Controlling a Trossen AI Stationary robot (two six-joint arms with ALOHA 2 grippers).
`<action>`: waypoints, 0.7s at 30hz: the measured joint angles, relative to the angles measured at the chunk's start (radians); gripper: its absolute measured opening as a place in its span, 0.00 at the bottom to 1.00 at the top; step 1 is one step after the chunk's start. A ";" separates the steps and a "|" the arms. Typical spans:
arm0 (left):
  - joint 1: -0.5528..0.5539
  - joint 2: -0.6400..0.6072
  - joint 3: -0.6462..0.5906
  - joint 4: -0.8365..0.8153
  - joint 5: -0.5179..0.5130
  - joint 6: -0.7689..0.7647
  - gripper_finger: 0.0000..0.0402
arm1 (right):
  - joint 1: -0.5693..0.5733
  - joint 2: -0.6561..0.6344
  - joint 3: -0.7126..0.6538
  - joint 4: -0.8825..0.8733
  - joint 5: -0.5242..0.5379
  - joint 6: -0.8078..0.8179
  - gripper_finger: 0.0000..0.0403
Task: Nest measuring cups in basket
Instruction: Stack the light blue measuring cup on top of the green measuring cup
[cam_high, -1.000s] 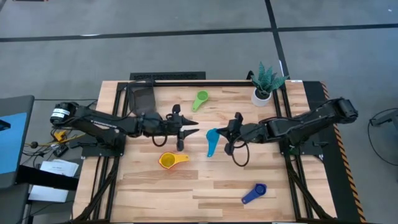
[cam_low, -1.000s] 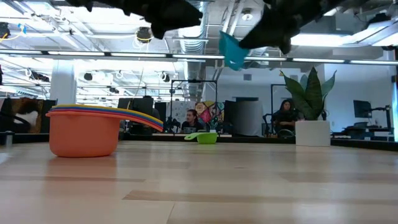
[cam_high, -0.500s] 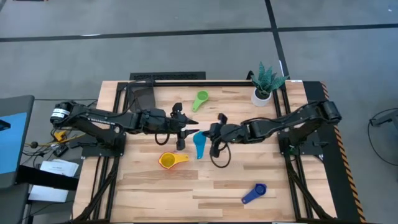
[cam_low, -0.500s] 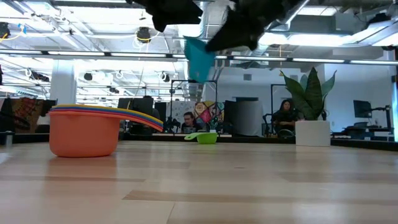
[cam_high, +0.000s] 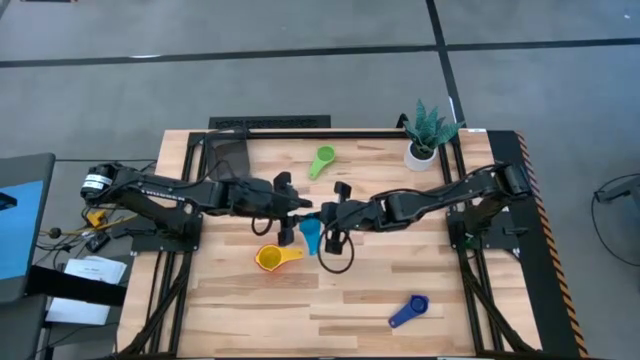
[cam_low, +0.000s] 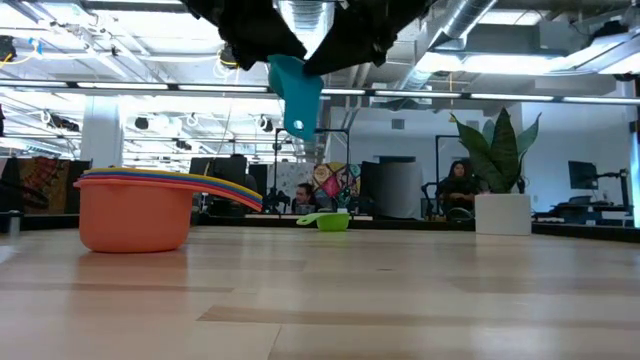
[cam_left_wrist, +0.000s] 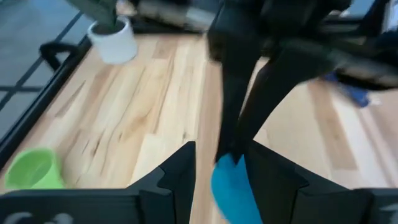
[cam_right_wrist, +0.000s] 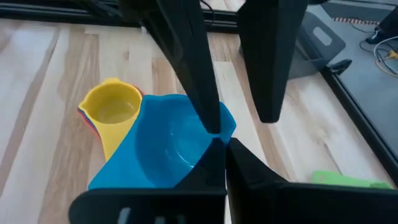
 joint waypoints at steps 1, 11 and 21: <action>0.000 0.000 0.000 -0.012 -0.008 -0.001 0.32 | 0.000 0.000 0.002 0.001 0.000 0.000 0.02; 0.000 0.000 0.000 -0.067 0.014 0.015 0.30 | 0.000 -0.001 0.001 -0.008 0.002 -0.023 0.02; 0.016 0.000 0.000 -0.095 0.026 0.022 0.10 | -0.001 -0.003 0.001 -0.002 0.010 -0.077 0.02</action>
